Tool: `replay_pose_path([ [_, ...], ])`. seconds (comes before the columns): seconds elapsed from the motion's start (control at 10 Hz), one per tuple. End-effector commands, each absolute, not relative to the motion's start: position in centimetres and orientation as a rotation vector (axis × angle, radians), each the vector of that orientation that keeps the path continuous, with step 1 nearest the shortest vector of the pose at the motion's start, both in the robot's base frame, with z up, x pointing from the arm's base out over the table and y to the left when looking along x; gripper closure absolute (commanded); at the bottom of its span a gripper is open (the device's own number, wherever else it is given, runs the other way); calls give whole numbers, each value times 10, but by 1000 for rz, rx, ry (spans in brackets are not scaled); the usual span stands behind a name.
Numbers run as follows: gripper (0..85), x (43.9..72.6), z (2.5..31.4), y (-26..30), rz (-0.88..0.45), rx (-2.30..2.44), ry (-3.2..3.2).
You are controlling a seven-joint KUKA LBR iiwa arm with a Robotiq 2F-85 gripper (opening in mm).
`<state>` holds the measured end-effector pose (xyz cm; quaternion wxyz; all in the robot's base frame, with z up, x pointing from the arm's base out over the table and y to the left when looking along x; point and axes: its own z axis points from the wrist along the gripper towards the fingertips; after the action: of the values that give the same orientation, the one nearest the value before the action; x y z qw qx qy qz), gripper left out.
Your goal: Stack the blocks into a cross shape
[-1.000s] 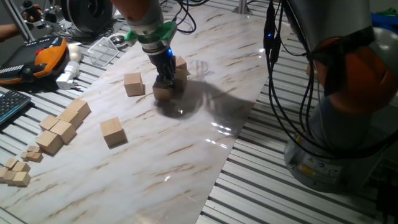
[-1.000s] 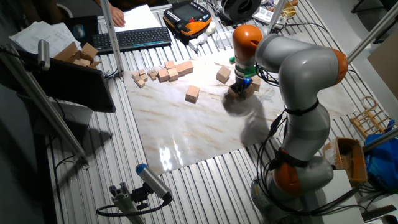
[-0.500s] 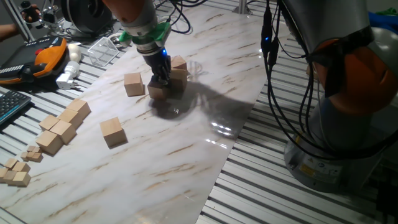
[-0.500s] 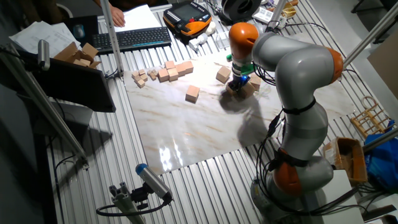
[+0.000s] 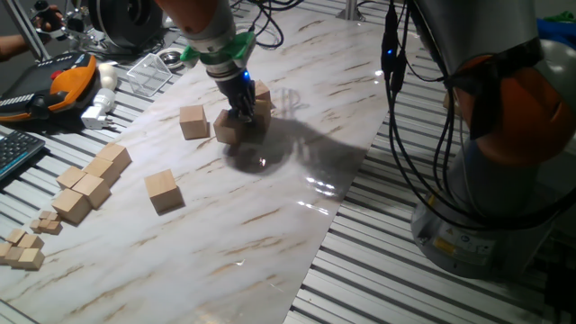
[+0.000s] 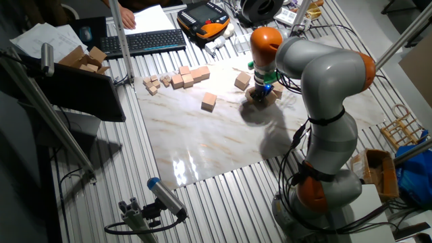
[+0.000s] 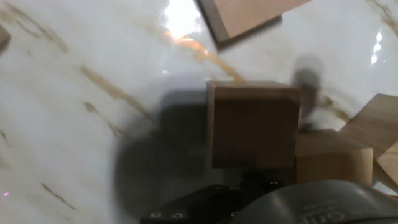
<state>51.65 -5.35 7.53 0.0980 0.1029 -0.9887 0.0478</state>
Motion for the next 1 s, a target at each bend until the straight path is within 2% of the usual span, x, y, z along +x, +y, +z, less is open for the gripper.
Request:
replay_pose_path([
  [0.0, 850, 513, 78, -59, 139, 317, -2910],
  [0.7, 850, 496, 73, -94, 128, 363, -2881],
  [0.9, 850, 501, 71, -97, 186, 373, -2902],
])
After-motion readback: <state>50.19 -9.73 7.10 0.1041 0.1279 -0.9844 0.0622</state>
